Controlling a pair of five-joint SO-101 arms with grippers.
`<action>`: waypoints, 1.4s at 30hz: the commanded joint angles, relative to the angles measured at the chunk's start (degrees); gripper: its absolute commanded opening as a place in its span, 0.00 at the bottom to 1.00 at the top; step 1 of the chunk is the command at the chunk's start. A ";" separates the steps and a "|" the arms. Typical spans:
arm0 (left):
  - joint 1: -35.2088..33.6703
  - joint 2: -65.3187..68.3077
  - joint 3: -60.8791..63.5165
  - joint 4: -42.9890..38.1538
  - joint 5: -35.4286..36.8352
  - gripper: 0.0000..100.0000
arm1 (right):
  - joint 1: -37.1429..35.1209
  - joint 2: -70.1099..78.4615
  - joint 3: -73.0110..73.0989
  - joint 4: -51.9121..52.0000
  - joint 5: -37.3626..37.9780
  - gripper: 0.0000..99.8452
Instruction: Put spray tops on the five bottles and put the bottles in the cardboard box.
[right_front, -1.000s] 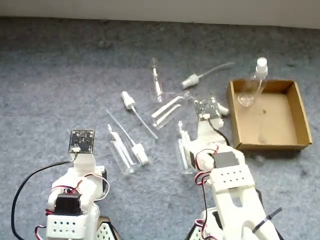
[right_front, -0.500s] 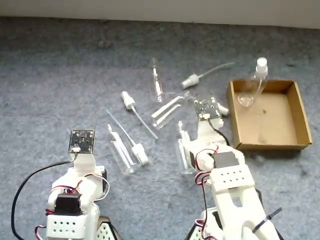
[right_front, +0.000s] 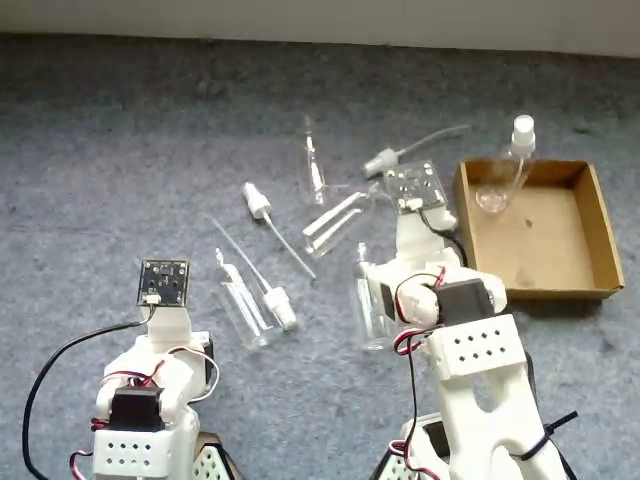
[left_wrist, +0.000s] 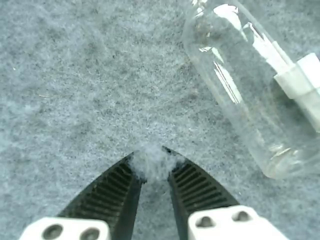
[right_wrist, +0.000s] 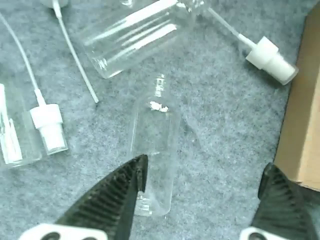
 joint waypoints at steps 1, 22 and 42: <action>1.10 -0.31 1.10 -0.97 -0.53 0.01 | -1.63 -0.22 -6.64 0.92 -0.44 0.32; 1.10 -0.31 1.10 -0.97 -0.53 0.01 | -5.05 46.11 -27.91 1.27 -6.42 0.32; 1.10 -0.31 1.10 -0.97 -0.53 0.01 | -4.70 57.89 -27.91 -2.95 -6.86 0.21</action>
